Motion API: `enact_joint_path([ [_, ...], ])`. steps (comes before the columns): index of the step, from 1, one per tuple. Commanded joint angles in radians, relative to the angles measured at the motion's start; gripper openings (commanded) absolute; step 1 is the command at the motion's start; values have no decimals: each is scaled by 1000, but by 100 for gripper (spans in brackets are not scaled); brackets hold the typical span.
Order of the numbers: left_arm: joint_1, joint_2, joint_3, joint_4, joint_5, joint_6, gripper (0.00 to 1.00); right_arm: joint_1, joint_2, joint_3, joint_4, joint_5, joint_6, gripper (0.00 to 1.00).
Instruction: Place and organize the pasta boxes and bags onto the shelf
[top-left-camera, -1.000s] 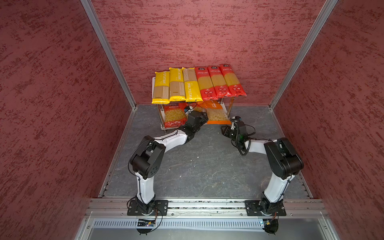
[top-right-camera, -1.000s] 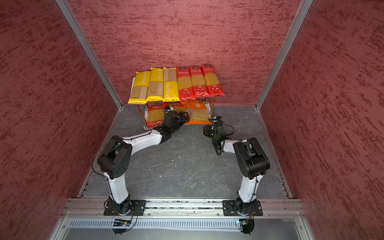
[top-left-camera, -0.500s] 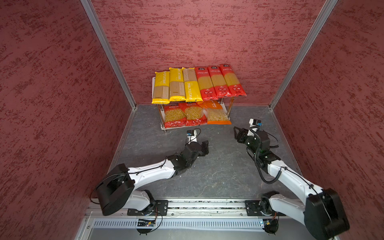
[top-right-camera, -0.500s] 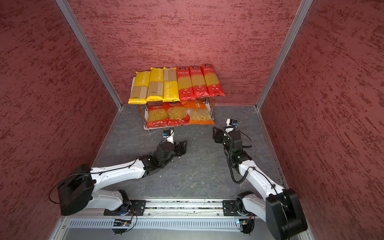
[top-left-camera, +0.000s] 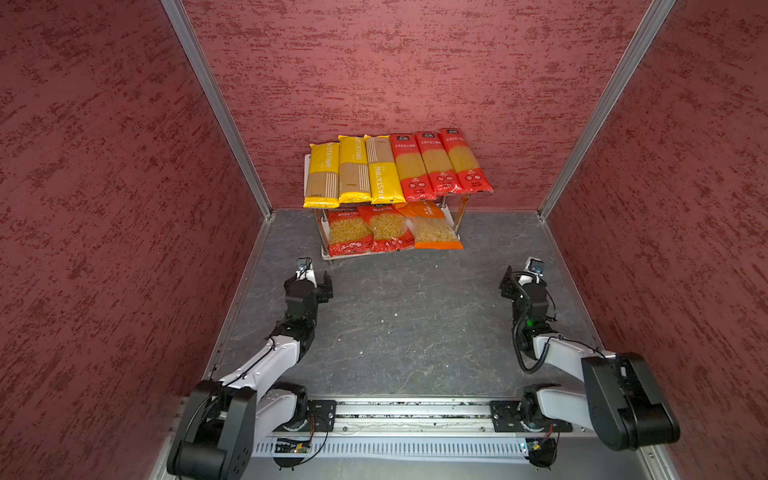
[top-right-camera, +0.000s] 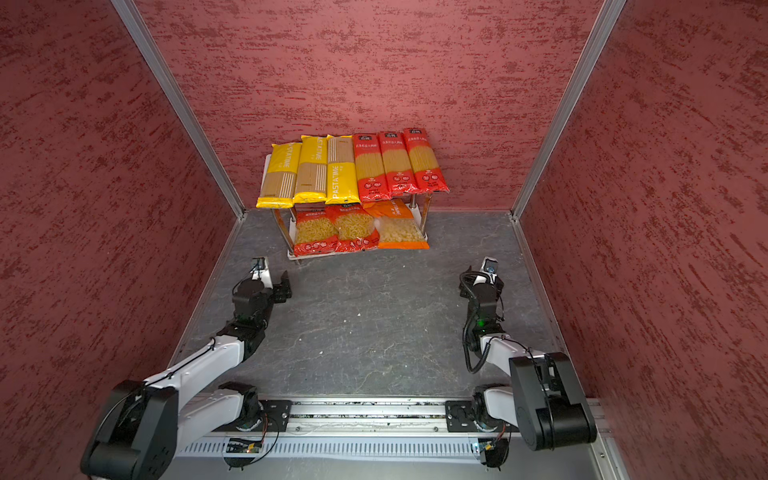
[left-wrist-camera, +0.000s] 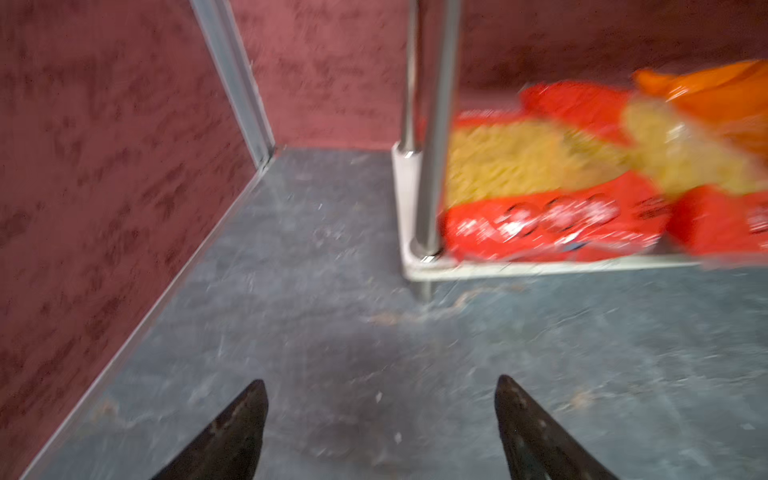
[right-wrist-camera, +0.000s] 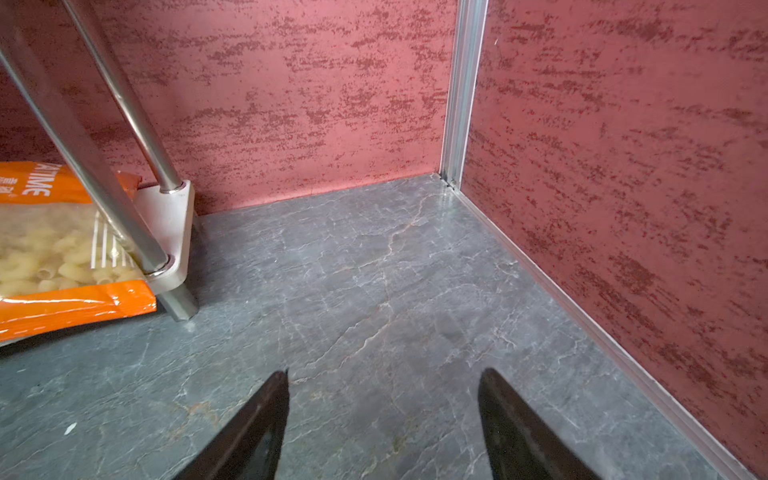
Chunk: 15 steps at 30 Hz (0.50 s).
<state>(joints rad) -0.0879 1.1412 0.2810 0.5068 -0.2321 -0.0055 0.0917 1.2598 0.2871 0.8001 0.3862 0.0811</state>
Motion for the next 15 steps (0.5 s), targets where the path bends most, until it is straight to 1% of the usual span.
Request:
enact_joint_path([
  [1, 73, 87, -38, 304, 273, -52, 87, -23, -17, 24, 119, -15, -2, 73],
  [2, 87, 105, -6, 256, 335, -35, 87, -35, -25, 17, 117, -28, 9, 73],
  [3, 90, 121, 20, 232, 357, -1, 87, -41, -31, 15, 109, -38, 11, 73],
  [5, 66, 173, 24, 309, 354, 89, 91, -47, -51, 2, 92, -30, 9, 73],
  [7, 64, 237, 35, 351, 377, 123, 93, -47, -40, -25, 108, -27, -45, 73],
  [8, 67, 281, 44, 392, 378, 119, 100, -50, -16, -62, 176, -10, -27, 73],
  [9, 75, 282, 52, 367, 360, 101, 100, -61, 22, -104, 278, -9, 10, 73],
  [10, 96, 282, 59, 355, 367, 77, 100, -68, 53, -134, 387, -24, -19, 74],
  [11, 115, 313, 57, 385, 358, 53, 100, -75, 66, -152, 435, -54, -28, 74],
  [12, 126, 354, 59, 426, 326, 28, 100, -83, 103, -155, 491, -55, -32, 75],
  [13, 139, 418, 64, 502, 265, -9, 100, -90, 149, -143, 499, -59, -20, 75],
  [14, 149, 366, 81, 378, 267, -33, 99, -104, 224, -144, 577, -95, -20, 77],
  [15, 153, 381, 76, 409, 244, -45, 99, -108, 254, -152, 604, -156, -28, 77],
])
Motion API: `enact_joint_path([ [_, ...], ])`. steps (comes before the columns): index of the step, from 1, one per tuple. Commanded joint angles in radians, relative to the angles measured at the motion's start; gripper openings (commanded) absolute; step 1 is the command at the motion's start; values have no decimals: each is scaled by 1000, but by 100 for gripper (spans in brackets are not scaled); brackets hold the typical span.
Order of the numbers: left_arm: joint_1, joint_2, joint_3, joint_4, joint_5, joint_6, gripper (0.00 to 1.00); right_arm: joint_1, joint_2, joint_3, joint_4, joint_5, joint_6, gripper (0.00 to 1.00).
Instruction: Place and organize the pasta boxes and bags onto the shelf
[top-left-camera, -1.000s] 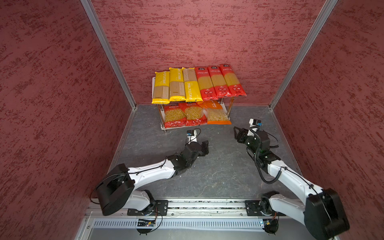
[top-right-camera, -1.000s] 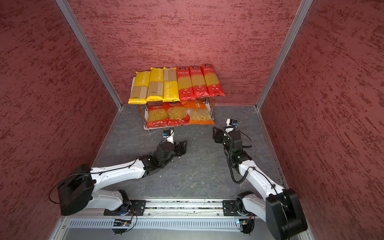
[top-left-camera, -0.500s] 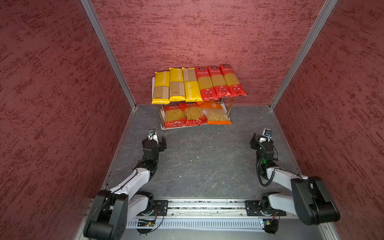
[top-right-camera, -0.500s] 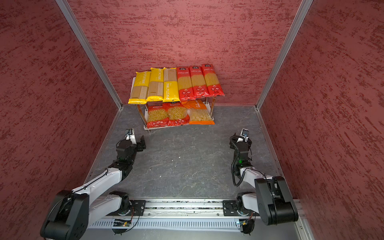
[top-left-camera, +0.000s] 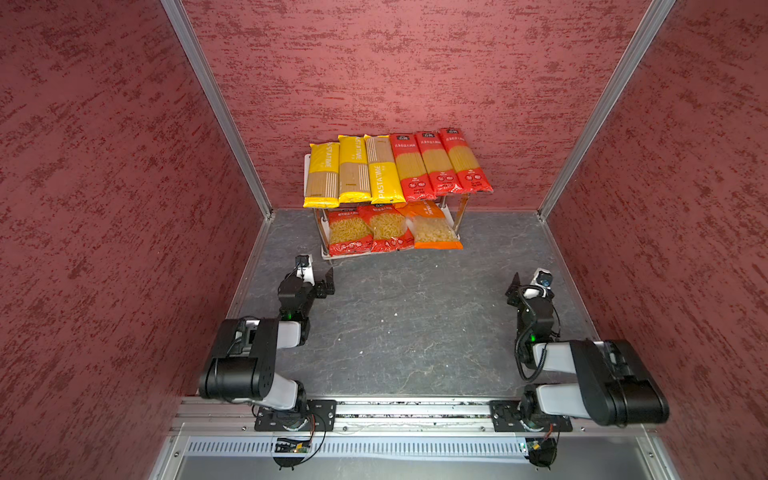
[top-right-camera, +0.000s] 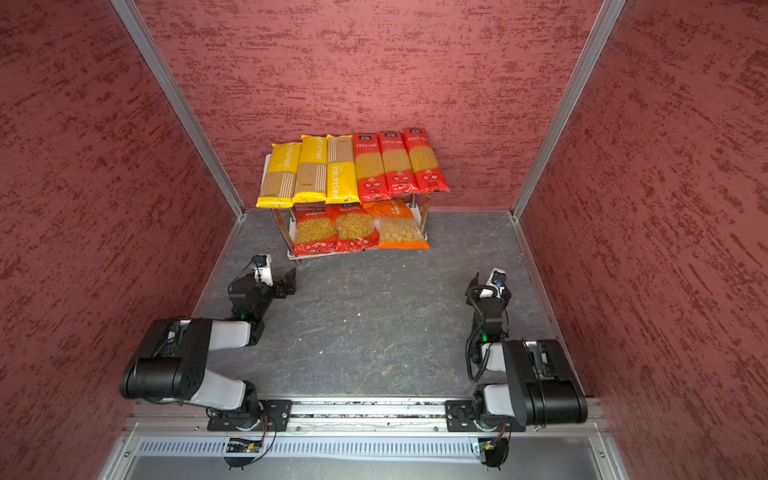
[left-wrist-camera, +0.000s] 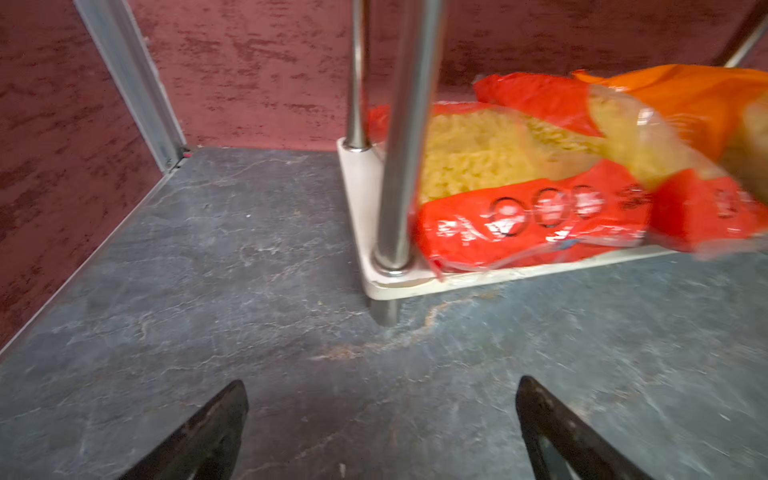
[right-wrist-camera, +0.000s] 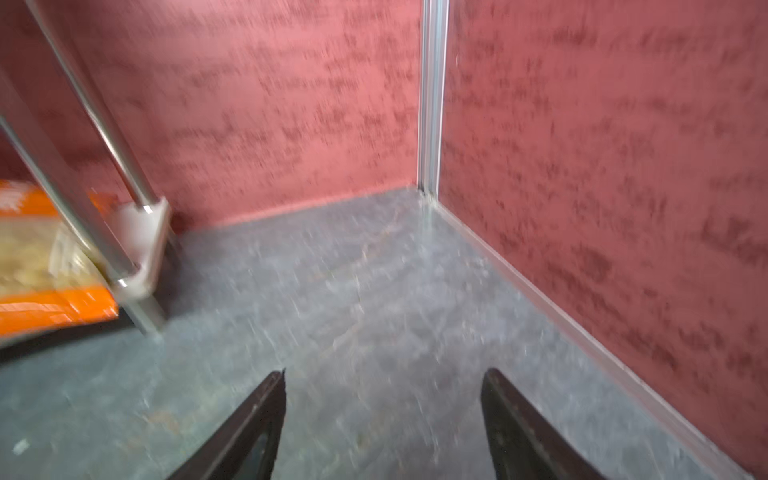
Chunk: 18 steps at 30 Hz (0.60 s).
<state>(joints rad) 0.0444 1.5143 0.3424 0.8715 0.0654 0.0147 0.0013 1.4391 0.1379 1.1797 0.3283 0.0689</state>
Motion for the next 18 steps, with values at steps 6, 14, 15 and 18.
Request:
enact_joint_path([
  [6, -37, 22, 20, 57, -157, -30, 100, -40, 117, 58, 146, -96, 5, 86],
  [14, -44, 21, 25, 44, -109, 1, 100, -49, 108, 75, 107, -106, 16, 86],
  [15, -44, 22, 27, 45, -106, 1, 100, -48, 107, 74, 101, -106, 16, 86],
  [18, -39, 20, 26, 44, -101, -4, 100, -49, 106, 83, 87, -94, 18, 99],
])
